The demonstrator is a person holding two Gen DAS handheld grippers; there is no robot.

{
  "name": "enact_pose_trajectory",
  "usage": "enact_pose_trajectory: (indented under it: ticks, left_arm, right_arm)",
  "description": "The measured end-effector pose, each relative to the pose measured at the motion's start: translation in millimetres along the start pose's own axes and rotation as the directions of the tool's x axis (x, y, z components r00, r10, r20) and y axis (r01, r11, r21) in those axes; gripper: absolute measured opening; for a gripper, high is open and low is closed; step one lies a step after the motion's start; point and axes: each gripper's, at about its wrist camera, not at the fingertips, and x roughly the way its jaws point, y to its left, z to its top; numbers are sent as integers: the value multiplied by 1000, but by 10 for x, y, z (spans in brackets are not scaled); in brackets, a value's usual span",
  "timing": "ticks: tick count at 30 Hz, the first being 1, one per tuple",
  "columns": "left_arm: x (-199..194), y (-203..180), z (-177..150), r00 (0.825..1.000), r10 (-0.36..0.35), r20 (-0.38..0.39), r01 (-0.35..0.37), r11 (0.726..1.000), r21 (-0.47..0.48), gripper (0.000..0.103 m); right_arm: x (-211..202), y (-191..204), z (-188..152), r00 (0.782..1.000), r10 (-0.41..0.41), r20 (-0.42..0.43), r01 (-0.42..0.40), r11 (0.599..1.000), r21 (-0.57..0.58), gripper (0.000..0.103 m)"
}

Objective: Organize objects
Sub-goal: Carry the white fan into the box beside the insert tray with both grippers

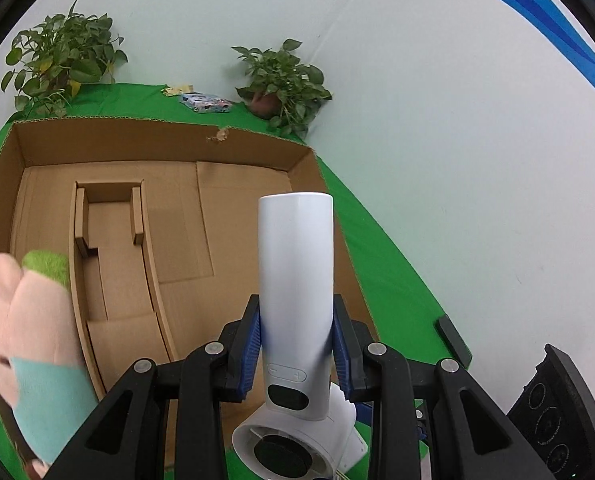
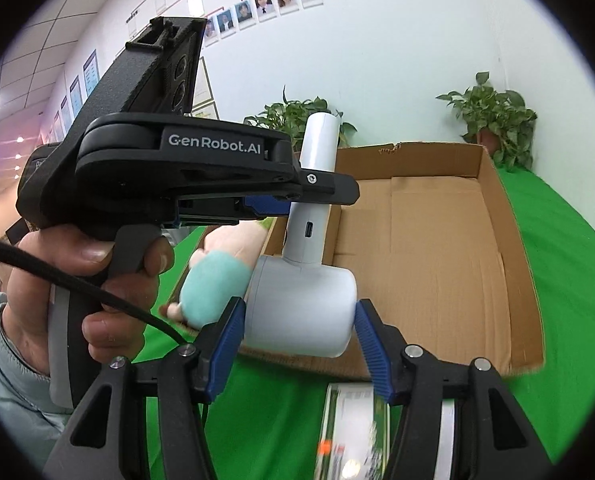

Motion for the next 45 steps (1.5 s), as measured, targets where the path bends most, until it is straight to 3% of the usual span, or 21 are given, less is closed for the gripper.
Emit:
enact_pose_trajectory:
  ticks: [7, 15, 25, 38, 41, 45]
  left_arm:
    - [478, 305, 163, 999, 28, -42, -29, 999, -21, 29]
    - [1106, 683, -41, 984, 102, -148, -113, 992, -64, 29]
    - [1501, 718, -207, 961, 163, -225, -176, 984, -40, 28]
    - [915, 647, -167, 981, 153, -117, -160, 985, -62, 33]
    - [716, 662, -175, 982, 173, -81, -178, 982, -64, 33]
    - [455, 683, -237, 978, 204, -48, -206, 977, -62, 33]
  right_arm:
    - [289, -148, 98, 997, 10, -79, -8, 1000, 25, 55]
    - [721, -345, -139, 978, 35, -207, -20, 997, 78, 55]
    - [968, -568, -352, 954, 4, -299, 26, 995, 95, 53]
    - [1031, -489, -336, 944, -1, -330, 39, 993, 111, 54]
    - [1047, -487, -360, 936, 41, -348, 8, 990, 140, 56]
    - [950, -493, -400, 943, 79, -323, -23, 985, 172, 57]
